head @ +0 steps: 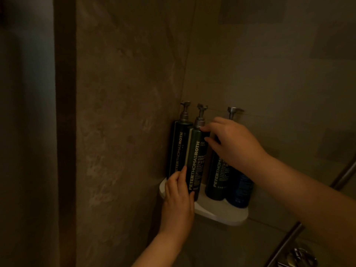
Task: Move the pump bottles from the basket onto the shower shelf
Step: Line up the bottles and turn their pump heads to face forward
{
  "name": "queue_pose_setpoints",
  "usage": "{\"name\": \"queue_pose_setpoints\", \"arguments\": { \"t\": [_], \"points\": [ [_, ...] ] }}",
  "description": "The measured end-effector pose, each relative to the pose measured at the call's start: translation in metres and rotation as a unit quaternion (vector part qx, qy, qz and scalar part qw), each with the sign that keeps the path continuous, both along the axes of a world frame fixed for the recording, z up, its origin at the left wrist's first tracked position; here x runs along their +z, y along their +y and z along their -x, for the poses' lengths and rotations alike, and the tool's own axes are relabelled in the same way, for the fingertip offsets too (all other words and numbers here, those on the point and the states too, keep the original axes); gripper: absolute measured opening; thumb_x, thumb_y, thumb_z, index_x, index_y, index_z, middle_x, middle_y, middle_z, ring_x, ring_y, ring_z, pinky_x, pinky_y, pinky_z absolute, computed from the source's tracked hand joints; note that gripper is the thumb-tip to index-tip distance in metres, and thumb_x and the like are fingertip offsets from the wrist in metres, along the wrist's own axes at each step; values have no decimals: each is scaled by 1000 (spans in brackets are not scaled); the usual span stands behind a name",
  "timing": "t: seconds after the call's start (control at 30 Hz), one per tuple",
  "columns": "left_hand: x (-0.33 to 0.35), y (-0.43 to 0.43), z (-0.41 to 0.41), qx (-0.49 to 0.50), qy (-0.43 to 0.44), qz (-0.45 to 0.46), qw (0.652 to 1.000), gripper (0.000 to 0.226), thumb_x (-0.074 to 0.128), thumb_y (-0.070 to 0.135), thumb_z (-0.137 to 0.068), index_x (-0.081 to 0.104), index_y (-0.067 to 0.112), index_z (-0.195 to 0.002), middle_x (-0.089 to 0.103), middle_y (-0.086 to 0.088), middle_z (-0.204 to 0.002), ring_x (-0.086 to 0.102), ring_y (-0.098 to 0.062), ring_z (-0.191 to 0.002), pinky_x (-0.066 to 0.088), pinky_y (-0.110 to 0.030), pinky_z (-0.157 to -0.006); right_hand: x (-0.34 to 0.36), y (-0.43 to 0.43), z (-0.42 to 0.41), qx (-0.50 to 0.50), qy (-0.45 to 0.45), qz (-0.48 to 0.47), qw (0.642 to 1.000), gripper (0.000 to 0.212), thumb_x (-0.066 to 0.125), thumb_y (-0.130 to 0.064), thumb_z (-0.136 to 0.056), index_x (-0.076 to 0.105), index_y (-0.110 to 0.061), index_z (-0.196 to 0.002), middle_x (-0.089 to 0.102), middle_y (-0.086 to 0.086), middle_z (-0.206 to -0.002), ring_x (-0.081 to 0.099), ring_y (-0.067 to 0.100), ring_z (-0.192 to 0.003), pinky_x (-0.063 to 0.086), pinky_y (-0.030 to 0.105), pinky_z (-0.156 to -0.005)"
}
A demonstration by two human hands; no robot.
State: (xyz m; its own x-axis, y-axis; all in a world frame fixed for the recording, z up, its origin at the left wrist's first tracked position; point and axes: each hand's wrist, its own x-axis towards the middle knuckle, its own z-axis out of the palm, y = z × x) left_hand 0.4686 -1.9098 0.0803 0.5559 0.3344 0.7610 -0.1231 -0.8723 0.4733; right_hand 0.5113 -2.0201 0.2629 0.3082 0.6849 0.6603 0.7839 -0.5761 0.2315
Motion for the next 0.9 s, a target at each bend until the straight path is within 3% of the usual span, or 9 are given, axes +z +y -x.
{"name": "queue_pose_setpoints", "arguments": {
  "t": [0.1,0.27,0.43,0.67,0.9],
  "points": [
    [-1,0,-5,1,11,-3,1000,70,70,11,-82,34,8,-142,43,-8,-130,48,-20,-118,30,-24,-100,2,3,-3,-12,-15,13,1000,26,54,-18,-92,62,-15,-116,58,2,-102,56,21,-95,35,24,-69],
    [0,2,-14,-19,52,-5,998,64,56,15,-93,21,13,-147,26,-2,-142,31,-14,-131,21,-13,-102,4,6,-9,-33,-25,38,998,24,47,-17,-93,63,-12,-111,58,4,-103,56,22,-93,37,26,-67],
    [3,8,-24,-34,60,1,998,61,52,13,-95,20,15,-146,21,0,-145,27,-11,-133,13,-8,-101,8,9,-17,-46,-7,51,998,28,44,-14,-94,62,-9,-114,58,6,-106,57,24,-95,46,33,-74],
    [7,12,-33,-31,81,10,996,56,53,8,-93,26,16,-142,33,-1,-137,42,-11,-119,41,-18,-94,13,7,-28,-40,9,58,997,36,46,-12,-92,59,-11,-125,59,6,-115,60,26,-97,49,32,-75],
    [15,12,-39,-8,98,11,995,52,51,6,-93,28,17,-139,34,-1,-137,45,-12,-117,45,-22,-89,14,9,-35,-52,3,67,996,34,48,-15,-91,60,-11,-123,59,7,-115,60,26,-98,50,33,-76]
  ]
}}
